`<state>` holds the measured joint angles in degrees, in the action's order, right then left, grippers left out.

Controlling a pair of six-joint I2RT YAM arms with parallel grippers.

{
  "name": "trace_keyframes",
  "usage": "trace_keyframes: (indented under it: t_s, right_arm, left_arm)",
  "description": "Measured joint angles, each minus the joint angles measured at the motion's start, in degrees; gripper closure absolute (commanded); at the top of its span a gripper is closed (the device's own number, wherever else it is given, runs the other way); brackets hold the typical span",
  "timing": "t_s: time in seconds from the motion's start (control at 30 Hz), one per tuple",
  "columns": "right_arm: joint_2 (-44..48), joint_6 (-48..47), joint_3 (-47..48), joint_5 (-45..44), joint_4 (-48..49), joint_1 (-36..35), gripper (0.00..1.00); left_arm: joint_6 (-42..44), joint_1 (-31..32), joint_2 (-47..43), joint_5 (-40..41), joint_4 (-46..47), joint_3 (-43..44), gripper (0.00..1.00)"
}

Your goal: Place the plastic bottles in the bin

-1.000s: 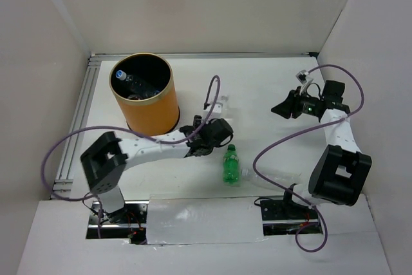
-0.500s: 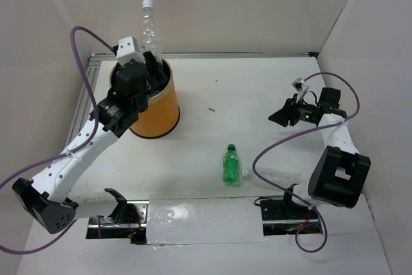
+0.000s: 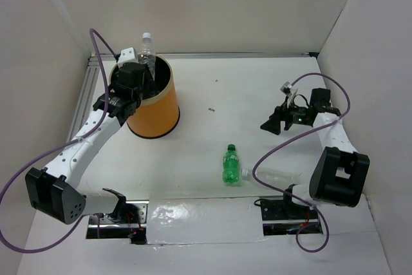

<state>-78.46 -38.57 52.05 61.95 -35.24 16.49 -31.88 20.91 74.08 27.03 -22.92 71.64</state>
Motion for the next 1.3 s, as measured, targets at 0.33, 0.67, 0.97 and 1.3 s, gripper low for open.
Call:
trace_keyframes:
  t_s: [0.33,0.67,0.97,1.3]
  right_arm:
    - [-0.7,-3.7,0.6,-5.3,-1.2,-10.0,0.02]
    - [-6.2,7.9,3.6,-16.1,-1.6,-26.7,0.22]
    - [-10.0,8.6,8.4,-26.3,-9.1,-29.2,0.14]
    - [-5.4,-16.7,10.8,-32.3,-28.4,-29.2,0.13]
  left_arm:
    - [0.0,-0.5,-0.7,-1.8,-3.5,2.8,0.00]
    - [1.9,9.2,-15.3,-3.5,-5.4,3.2,0.00]
    - [-3.1,32.6,-15.0,-7.5,-5.7,-8.9,0.02]
    - [-13.8,40.9,-3.1,-11.0,-0.2,-14.3,0.01]
